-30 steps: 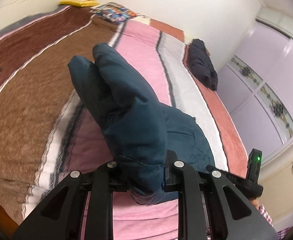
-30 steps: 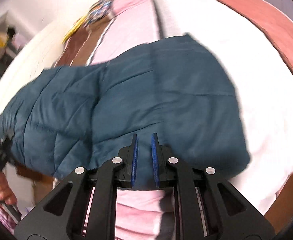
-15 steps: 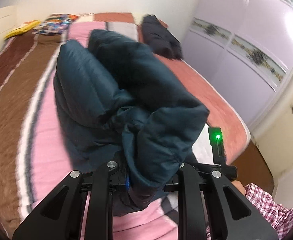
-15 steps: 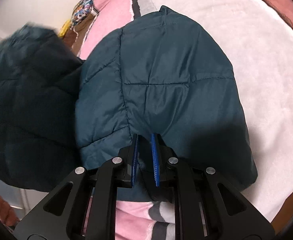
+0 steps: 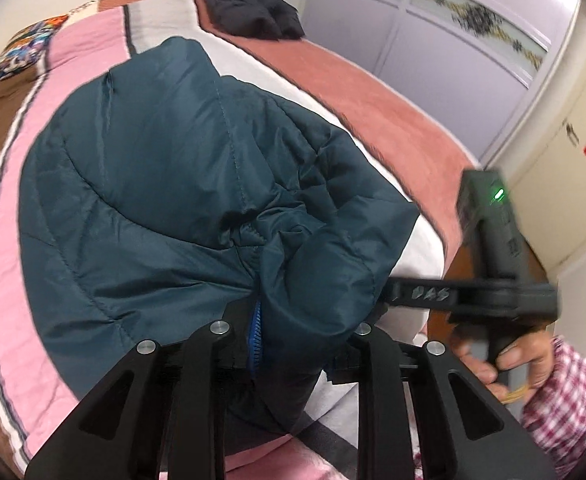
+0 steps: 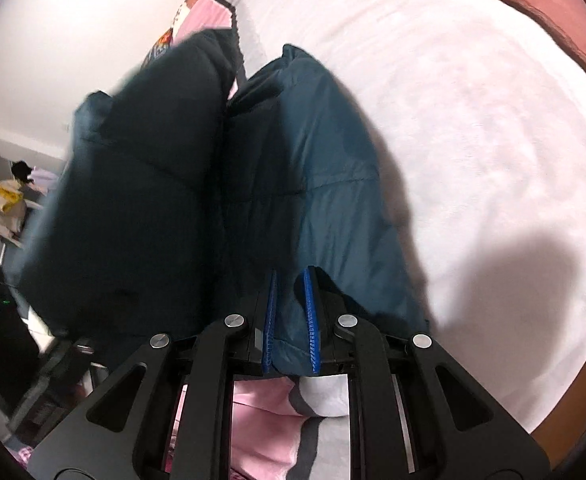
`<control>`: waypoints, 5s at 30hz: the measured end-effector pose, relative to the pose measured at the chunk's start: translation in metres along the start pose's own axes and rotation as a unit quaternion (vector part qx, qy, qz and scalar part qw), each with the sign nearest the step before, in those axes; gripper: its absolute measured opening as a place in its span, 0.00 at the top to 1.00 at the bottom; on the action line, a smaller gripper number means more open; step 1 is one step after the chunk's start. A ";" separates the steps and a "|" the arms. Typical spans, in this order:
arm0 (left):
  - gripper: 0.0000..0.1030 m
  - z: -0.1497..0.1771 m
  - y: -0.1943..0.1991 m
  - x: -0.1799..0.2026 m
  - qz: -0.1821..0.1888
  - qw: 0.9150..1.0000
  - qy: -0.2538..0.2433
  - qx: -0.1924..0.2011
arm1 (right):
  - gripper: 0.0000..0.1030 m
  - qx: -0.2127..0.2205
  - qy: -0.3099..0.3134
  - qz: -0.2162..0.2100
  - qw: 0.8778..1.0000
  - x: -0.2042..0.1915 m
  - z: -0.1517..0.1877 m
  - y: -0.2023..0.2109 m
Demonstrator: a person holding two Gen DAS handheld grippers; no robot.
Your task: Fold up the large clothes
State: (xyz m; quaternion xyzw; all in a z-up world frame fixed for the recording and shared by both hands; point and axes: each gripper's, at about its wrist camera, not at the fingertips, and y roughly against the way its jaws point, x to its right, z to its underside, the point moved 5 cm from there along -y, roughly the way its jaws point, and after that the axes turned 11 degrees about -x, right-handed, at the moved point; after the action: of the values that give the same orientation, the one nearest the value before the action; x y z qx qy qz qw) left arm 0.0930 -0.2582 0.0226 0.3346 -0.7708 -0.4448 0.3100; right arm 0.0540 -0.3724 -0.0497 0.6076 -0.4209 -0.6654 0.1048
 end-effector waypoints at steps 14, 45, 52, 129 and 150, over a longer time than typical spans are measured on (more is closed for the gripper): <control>0.38 -0.001 -0.007 0.008 0.052 0.998 0.001 -0.020 | 0.86 0.056 -0.022 0.032 0.998 0.025 0.006 0.063; 0.59 -0.075 0.010 -0.121 -0.007 0.989 0.150 0.003 | 0.86 -0.035 0.114 0.125 0.985 -0.057 -0.001 -0.005; 0.57 -0.082 -0.025 -0.117 -0.029 0.989 0.141 -0.028 | 0.89 -0.052 0.084 0.142 0.985 -0.025 -0.012 -0.029; 0.48 0.108 0.110 -0.168 -0.074 0.968 0.235 0.040 | 0.46 -0.023 0.159 0.265 0.951 -0.101 0.023 -0.073; 0.35 0.144 0.065 -0.158 0.078 0.956 0.283 0.019 | 0.34 0.008 0.163 0.225 0.961 -0.092 0.037 -0.033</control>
State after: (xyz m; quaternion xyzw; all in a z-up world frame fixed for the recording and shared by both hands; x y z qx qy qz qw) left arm 0.0576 -0.0397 -0.0074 0.3918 -0.6833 -0.2918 0.5427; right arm 0.0554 -0.2756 -0.0098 0.5985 -0.5288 -0.5134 0.3141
